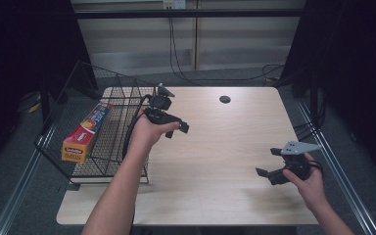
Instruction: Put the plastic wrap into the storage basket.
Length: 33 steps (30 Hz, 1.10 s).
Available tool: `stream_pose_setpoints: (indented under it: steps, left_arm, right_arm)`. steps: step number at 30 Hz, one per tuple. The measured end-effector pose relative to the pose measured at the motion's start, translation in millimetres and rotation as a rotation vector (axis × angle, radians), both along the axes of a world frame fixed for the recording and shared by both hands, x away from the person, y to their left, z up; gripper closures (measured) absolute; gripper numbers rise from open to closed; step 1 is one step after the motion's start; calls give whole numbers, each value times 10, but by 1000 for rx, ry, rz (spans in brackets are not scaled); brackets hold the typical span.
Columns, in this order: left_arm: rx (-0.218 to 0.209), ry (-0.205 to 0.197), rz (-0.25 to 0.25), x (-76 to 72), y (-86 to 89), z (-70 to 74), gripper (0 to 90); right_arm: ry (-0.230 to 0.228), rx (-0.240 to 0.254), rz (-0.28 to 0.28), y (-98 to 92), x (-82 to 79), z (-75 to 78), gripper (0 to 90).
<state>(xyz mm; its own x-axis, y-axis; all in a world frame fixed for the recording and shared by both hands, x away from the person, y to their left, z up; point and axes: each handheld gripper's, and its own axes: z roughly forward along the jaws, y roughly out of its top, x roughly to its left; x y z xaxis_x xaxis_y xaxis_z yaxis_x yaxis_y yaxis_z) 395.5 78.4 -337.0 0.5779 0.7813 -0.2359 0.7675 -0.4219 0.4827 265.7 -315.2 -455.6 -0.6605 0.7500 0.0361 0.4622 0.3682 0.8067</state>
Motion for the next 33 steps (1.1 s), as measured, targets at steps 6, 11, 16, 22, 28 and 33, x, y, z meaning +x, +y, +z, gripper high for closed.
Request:
stream_pose_setpoints:
  steps: [6, 11, 16, 22, 28, 33]
  left_arm:
    - [-2, 2, -12, -40, -59, -59, 80]
    - [2, 3, -39, -75, -116, -115, 80]
    - [-3, 2, -57, -97, -160, -150, 80]
    - [-15, 6, -77, -138, -215, -209, 80]
    - [-28, 16, -99, -188, -281, -303, 80]
    - [-31, -2, -108, -254, -359, -392, 80]
  right_arm:
    - [0, -1, 4, -1, 7, -6, 31]
    - [5, 0, 11, 0, 7, -7, 31]
    - [0, -1, 6, 1, 5, -7, 31]
    - [1, -1, 8, 2, 5, -6, 31]
    - [2, -4, 11, 4, 4, -6, 31]
    - [3, -5, 11, 6, 0, -7, 31]
